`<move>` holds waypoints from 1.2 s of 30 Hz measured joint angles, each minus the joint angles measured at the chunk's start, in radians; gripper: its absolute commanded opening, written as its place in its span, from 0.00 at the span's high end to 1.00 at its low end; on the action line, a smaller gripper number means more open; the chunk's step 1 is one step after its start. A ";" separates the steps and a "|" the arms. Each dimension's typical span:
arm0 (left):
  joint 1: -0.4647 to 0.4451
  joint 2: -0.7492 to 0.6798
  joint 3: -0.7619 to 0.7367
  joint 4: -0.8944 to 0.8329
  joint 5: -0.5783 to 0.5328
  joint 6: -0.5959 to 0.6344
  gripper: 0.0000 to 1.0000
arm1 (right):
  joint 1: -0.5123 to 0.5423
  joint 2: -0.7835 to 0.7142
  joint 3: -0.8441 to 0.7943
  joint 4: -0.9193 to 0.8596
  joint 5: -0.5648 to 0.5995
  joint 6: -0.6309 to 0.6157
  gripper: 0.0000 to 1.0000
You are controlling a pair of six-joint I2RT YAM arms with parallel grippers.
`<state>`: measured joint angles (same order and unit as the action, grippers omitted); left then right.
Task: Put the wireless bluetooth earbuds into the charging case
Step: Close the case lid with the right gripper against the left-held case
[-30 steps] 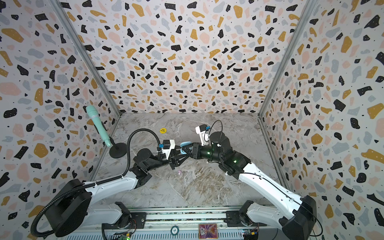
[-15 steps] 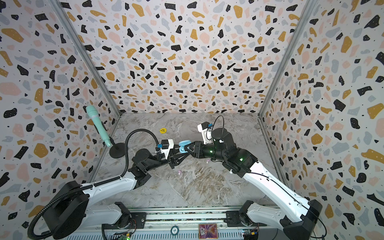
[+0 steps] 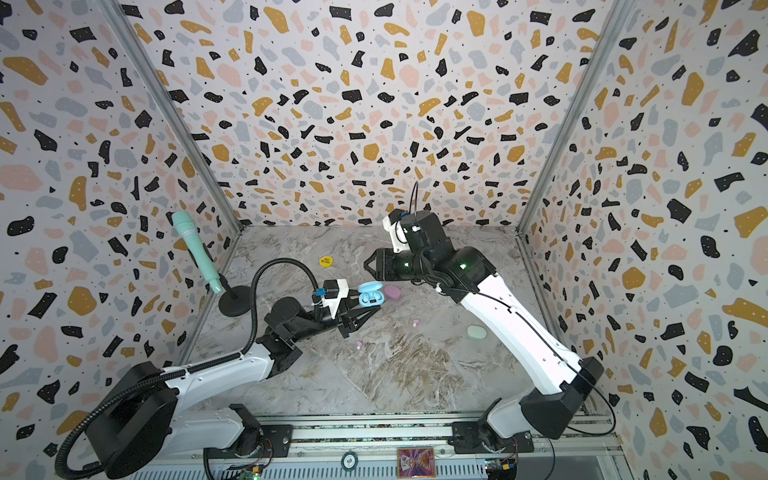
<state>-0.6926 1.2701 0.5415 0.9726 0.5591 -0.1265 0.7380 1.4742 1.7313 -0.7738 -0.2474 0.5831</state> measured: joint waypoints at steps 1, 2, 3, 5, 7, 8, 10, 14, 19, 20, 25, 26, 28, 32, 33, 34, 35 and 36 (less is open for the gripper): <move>0.000 0.000 0.000 -0.003 0.000 0.001 0.85 | 0.002 0.014 0.007 -0.014 0.000 -0.008 0.59; 0.000 -0.001 0.000 -0.006 0.000 0.003 0.85 | 0.006 0.024 0.009 -0.028 0.001 -0.015 0.60; 0.000 -0.002 0.000 -0.009 0.000 0.004 0.85 | 0.013 0.030 0.009 -0.045 0.002 -0.021 0.61; 0.000 -0.006 0.000 -0.015 -0.002 0.007 0.85 | 0.031 0.029 0.008 -0.071 0.009 -0.026 0.61; 0.000 -0.013 0.000 -0.025 -0.003 0.009 0.85 | 0.053 0.014 0.002 -0.084 0.011 -0.027 0.61; 0.000 -0.016 0.000 -0.028 -0.004 0.011 0.85 | 0.064 0.002 -0.006 -0.090 0.014 -0.027 0.61; 0.000 -0.019 0.000 -0.029 -0.006 0.011 0.85 | 0.084 -0.024 -0.025 -0.099 0.026 -0.024 0.61; 0.000 -0.019 0.000 -0.031 -0.011 0.012 0.85 | 0.104 -0.079 -0.082 -0.106 0.044 -0.011 0.61; 0.000 -0.019 0.000 -0.040 -0.015 0.012 0.85 | 0.104 -0.101 -0.134 -0.109 0.063 -0.001 0.61; 0.000 -0.019 0.000 -0.047 -0.017 0.012 0.85 | 0.103 -0.100 -0.140 -0.109 0.066 -0.001 0.61; 0.000 -0.019 0.000 -0.068 -0.019 0.012 0.85 | 0.103 -0.089 -0.144 -0.111 0.081 -0.002 0.58; 0.000 -0.019 0.000 -0.073 -0.019 0.012 0.85 | 0.103 -0.084 -0.141 -0.114 0.084 -0.002 0.52; 0.000 -0.019 0.000 -0.070 -0.018 0.012 0.85 | 0.103 -0.068 -0.128 -0.128 0.087 -0.002 0.40; 0.000 -0.019 0.000 -0.065 -0.018 0.012 0.85 | 0.106 -0.019 -0.063 -0.160 0.088 -0.012 0.27; 0.000 -0.019 0.000 -0.063 -0.018 0.012 0.85 | 0.108 -0.007 -0.048 -0.166 0.088 -0.016 0.26; 0.000 -0.019 0.000 -0.061 -0.018 0.012 0.85 | 0.112 0.003 -0.036 -0.171 0.089 -0.020 0.26; 0.000 -0.019 0.000 -0.059 -0.018 0.012 0.85 | 0.116 0.014 -0.026 -0.177 0.088 -0.025 0.26; 0.000 -0.019 0.000 -0.058 -0.018 0.011 0.85 | 0.121 0.023 -0.021 -0.180 0.087 -0.029 0.26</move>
<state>-0.6926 1.2510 0.5419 0.9150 0.5411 -0.1150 0.8585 1.4967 1.7103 -0.9543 -0.1600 0.5545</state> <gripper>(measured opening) 0.430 0.743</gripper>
